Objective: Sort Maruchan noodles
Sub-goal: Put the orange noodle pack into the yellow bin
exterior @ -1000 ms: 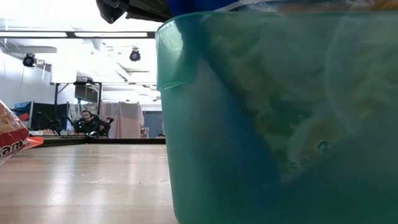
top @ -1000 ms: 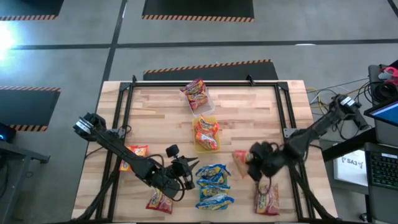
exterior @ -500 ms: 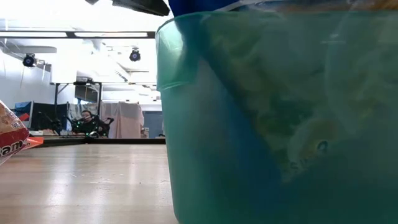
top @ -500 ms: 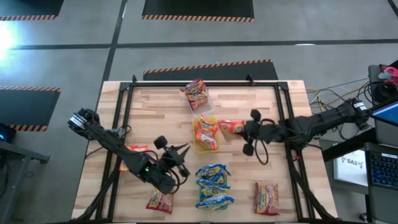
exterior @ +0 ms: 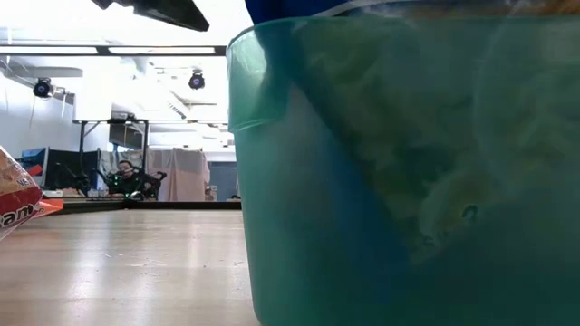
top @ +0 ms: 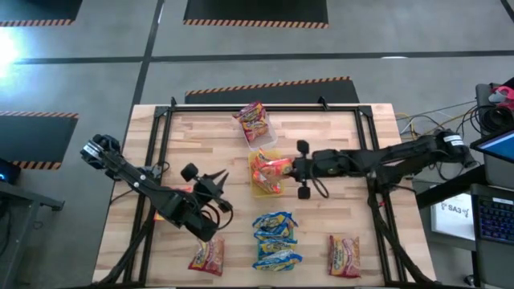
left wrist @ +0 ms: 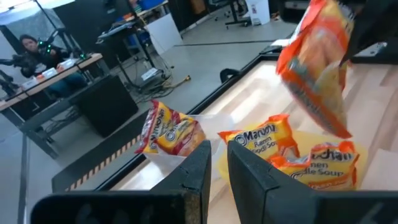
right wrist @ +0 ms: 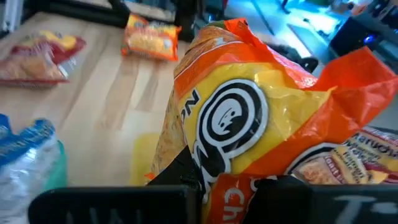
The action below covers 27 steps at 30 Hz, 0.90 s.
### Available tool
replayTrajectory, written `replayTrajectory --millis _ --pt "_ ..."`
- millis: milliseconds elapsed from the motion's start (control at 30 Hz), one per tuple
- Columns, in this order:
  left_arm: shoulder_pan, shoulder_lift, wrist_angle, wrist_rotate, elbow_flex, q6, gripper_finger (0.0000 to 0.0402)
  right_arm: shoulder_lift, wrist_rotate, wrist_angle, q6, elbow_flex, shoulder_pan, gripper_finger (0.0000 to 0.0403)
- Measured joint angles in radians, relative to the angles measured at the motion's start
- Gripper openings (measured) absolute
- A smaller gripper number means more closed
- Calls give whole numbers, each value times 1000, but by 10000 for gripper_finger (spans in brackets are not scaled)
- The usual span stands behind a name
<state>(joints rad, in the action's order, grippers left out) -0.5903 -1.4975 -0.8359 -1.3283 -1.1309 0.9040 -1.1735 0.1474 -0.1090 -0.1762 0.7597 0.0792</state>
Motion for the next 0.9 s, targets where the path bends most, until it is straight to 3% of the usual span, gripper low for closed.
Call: replayTrajectory --millis 233,433,733,900 --pt "0 -3 -45 1 0 65 37 -75 28 -14 -87 41 -84 33" --pt "0 -3 -48 1 0 75 37 -151 -52 39 -27 64 -166 33" --pt "0 -3 -55 1 0 75 37 -245 -101 61 -15 75 -170 33" --pt "0 -3 -55 2 1 75 37 -262 -96 163 0 110 -164 33"
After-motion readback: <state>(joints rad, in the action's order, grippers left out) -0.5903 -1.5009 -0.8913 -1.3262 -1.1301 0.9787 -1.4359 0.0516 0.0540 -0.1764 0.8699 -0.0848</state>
